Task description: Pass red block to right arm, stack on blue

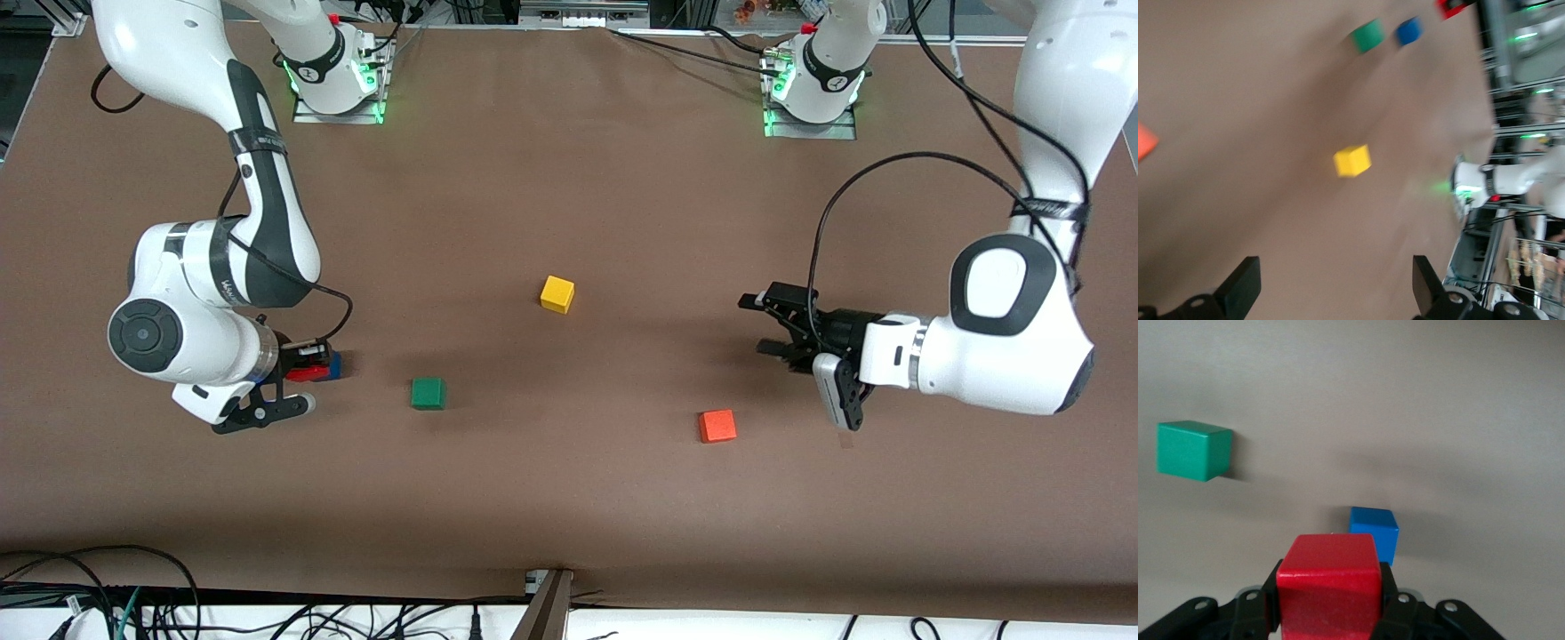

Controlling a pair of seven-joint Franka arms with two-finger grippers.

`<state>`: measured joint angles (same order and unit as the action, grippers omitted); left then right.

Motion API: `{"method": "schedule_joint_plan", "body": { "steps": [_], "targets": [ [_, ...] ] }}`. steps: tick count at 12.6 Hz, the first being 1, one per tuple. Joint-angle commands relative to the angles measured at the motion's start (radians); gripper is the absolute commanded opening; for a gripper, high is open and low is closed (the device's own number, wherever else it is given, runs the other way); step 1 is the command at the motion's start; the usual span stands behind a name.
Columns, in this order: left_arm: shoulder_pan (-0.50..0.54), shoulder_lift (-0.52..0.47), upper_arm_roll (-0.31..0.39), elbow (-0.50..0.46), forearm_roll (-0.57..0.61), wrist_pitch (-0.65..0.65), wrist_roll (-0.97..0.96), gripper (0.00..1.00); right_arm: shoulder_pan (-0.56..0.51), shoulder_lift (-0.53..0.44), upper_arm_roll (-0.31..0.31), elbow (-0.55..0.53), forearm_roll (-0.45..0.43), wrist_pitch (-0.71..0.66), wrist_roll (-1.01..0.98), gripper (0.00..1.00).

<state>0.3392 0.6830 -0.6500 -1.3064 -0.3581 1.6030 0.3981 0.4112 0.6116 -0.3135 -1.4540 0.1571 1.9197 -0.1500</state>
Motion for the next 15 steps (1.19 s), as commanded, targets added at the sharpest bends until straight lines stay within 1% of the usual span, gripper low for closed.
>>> {"method": "schedule_joint_plan", "body": {
  "steps": [1, 2, 3, 4, 5, 6, 7, 8, 9, 10, 11, 13, 14, 15],
  "targets": [
    [-0.008, -0.110, 0.010, -0.025, 0.152, -0.087, -0.165, 1.00, 0.014, -0.117, -0.004, -0.227, -0.021, 0.175, 0.033, 0.00],
    [-0.025, -0.173, 0.024, -0.043, 0.207, -0.090, -0.168, 1.00, 0.014, -0.136, -0.004, -0.277, -0.021, 0.230, 0.037, 0.00],
    [-0.067, -0.250, 0.096, -0.075, 0.255, -0.092, -0.168, 1.00, 0.014, -0.148, -0.004, -0.314, -0.021, 0.264, 0.058, 0.00],
    [-0.147, -0.343, 0.253, -0.129, 0.257, -0.090, -0.151, 1.00, 0.014, -0.153, -0.004, -0.340, -0.021, 0.284, 0.072, 0.00],
    [-0.242, -0.421, 0.392, -0.196, 0.260, -0.077, -0.153, 1.00, 0.014, -0.157, -0.003, -0.364, -0.021, 0.309, 0.075, 0.00],
    [-0.306, -0.478, 0.483, -0.256, 0.268, -0.043, -0.157, 1.00, 0.014, -0.159, -0.002, -0.387, -0.021, 0.335, 0.075, 0.00],
    [-0.324, -0.535, 0.519, -0.330, 0.269, -0.011, -0.165, 1.00, 0.014, -0.159, -0.002, -0.408, -0.021, 0.364, 0.073, 0.00],
    [-0.333, -0.592, 0.541, -0.400, 0.303, 0.045, -0.163, 1.00, 0.014, -0.161, -0.002, -0.426, -0.021, 0.389, 0.073, 0.00],
    [-0.409, -0.640, 0.587, -0.459, 0.385, 0.087, -0.168, 1.00, 0.014, -0.159, -0.001, -0.434, -0.021, 0.404, 0.073, 0.00],
    [-0.475, -0.658, 0.646, -0.471, 0.436, 0.101, -0.171, 1.00, 0.014, -0.154, -0.001, -0.437, -0.021, 0.407, 0.073, 0.00],
    [-0.498, -0.660, 0.670, -0.462, 0.436, 0.103, -0.160, 1.00, 0.014, -0.151, -0.001, -0.439, -0.021, 0.417, 0.073, 0.00],
    [-0.490, -0.660, 0.668, -0.410, 0.420, 0.091, -0.159, 1.00, 0.014, -0.144, 0.001, -0.439, -0.021, 0.440, 0.072, 0.00],
    [-0.490, -0.657, 0.668, -0.383, 0.378, 0.048, -0.159, 1.00, 0.012, -0.138, 0.001, -0.439, -0.021, 0.446, 0.072, 0.00],
    [-0.465, -0.657, 0.675, -0.369, 0.320, 0.042, -0.166, 1.00, 0.012, -0.136, 0.001, -0.439, -0.021, 0.449, 0.070, 0.00]
  ]
}}
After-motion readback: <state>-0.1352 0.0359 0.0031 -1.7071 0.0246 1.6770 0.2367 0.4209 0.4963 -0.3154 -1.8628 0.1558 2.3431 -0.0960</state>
